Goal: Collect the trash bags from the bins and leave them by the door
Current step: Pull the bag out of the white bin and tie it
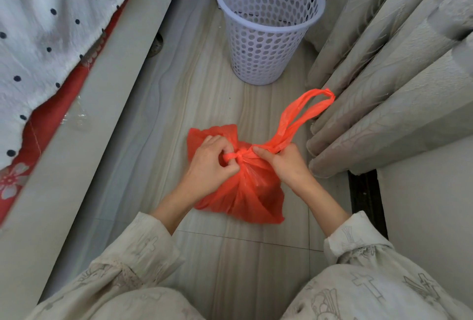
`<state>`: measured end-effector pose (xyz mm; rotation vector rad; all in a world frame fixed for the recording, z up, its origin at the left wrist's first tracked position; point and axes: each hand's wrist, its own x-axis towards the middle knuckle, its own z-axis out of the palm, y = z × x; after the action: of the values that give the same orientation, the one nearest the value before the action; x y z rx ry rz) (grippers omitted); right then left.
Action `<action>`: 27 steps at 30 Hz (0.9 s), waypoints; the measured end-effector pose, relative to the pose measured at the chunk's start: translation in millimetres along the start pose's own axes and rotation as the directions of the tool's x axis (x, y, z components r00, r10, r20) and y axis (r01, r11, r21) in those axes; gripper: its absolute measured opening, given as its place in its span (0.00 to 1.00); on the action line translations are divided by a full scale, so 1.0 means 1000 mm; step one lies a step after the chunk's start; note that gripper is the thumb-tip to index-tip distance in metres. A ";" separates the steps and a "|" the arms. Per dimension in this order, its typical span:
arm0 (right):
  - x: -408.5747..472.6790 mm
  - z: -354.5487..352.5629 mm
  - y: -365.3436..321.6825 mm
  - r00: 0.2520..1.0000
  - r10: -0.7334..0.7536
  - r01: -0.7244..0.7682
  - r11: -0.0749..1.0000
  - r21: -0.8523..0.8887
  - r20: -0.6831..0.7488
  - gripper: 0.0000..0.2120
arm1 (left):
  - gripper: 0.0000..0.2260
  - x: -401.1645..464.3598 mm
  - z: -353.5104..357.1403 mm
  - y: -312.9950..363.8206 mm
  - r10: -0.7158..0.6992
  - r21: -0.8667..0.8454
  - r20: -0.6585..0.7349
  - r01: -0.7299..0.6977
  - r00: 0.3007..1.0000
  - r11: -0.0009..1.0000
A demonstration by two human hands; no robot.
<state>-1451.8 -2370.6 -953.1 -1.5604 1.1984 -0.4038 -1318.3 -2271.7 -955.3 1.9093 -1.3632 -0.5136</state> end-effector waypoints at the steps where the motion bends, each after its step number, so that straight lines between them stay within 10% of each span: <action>1: 0.000 0.000 -0.002 1.000 0.002 -0.001 1.000 0.007 -0.011 0.08 | 0.06 -0.001 0.000 0.002 -0.066 -0.077 -0.037 0.063 0.997 0.995; 8: 0.002 -0.002 -0.004 0.999 0.023 -0.022 1.000 0.007 -0.042 0.08 | 0.06 -0.001 0.000 0.005 -0.148 -0.096 -0.049 0.142 0.988 0.985; 18: 0.024 -0.009 0.011 0.979 0.162 -0.166 0.986 -0.022 -0.127 0.21 | 0.18 0.005 0.005 0.007 0.051 0.228 0.186 -0.093 0.981 0.969; 24: 0.039 -0.026 -0.002 0.951 0.208 -0.186 0.976 0.112 -0.230 0.02 | 0.15 0.010 0.003 0.012 0.112 0.218 0.209 -0.158 0.971 0.963; 27: 0.044 -0.029 0.000 0.938 0.233 -0.212 0.971 0.110 -0.256 0.13 | 0.16 0.008 -0.001 0.006 0.101 0.188 0.219 -0.143 0.971 0.972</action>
<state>-1454.5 -2422.5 -956.2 -1.3107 1.5311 -0.5179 -1318.7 -2279.7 -950.1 1.9582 -1.7152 -0.5425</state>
